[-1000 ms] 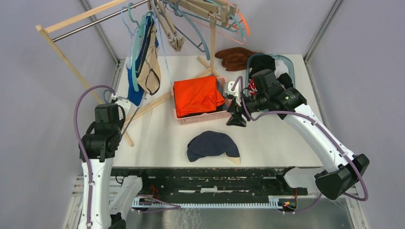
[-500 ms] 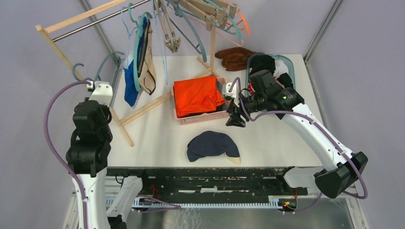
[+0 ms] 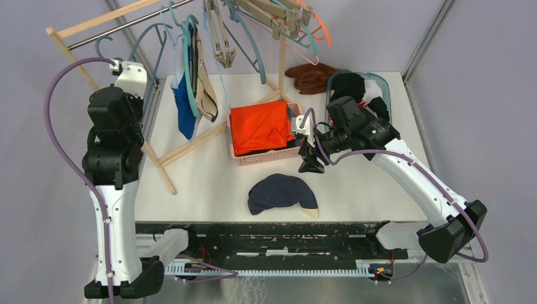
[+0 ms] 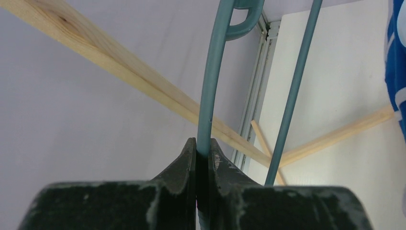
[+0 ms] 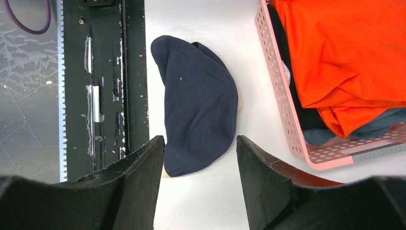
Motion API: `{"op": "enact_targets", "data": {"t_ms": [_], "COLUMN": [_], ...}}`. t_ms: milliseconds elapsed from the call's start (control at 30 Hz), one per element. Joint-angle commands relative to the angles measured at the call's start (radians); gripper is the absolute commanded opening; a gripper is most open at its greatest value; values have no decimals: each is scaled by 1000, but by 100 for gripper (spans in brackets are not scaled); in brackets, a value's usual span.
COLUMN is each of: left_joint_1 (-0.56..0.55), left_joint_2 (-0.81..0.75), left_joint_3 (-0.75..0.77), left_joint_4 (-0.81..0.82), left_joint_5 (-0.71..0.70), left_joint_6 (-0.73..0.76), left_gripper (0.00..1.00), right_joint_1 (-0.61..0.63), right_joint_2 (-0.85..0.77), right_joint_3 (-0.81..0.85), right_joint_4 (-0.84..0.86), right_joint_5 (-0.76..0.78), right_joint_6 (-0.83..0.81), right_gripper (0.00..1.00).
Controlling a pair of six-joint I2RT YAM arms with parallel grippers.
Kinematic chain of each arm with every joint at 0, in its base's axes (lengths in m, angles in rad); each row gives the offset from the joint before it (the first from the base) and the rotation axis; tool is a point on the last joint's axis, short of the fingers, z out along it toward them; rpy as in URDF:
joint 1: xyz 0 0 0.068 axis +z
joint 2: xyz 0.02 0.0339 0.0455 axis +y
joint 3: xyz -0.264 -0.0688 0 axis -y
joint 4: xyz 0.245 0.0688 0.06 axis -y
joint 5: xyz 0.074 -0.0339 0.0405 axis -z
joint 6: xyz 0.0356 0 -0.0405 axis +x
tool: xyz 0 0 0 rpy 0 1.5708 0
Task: Remove the underwear clipped to the hanger
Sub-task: Place the hanger on the clothesline.
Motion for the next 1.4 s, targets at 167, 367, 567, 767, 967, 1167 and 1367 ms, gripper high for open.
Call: {"op": "enact_targets", "data": {"t_ms": [167, 367, 567, 767, 967, 1167, 1367], "left_joint_1": [4, 4, 4, 5, 5, 4, 5], "left_joint_2": [55, 53, 96, 123, 130, 86, 19], "left_joint_3": [96, 121, 157, 122, 44, -36, -101], "left_joint_4": [121, 143, 130, 116, 83, 45, 52], "left_joint_5": [10, 26, 21, 0, -23, -65, -103], "left_joint_6": [0, 8, 35, 48, 63, 67, 76], "left_gripper": [3, 3, 3, 3, 3, 3, 12], "right_joint_1": [20, 29, 35, 35, 35, 36, 36], "right_joint_2": [-6, 6, 12, 12, 26, 33, 40], "right_joint_3": [-13, -13, -14, -19, -17, -17, -17], "right_joint_4": [-5, -11, -15, -14, -21, -20, -19], "right_joint_5": [-32, -25, -12, -2, 1, 6, 7], "right_joint_6": [-30, -35, -42, -53, -57, -57, -57], "right_gripper": [65, 65, 65, 65, 65, 65, 65]}}
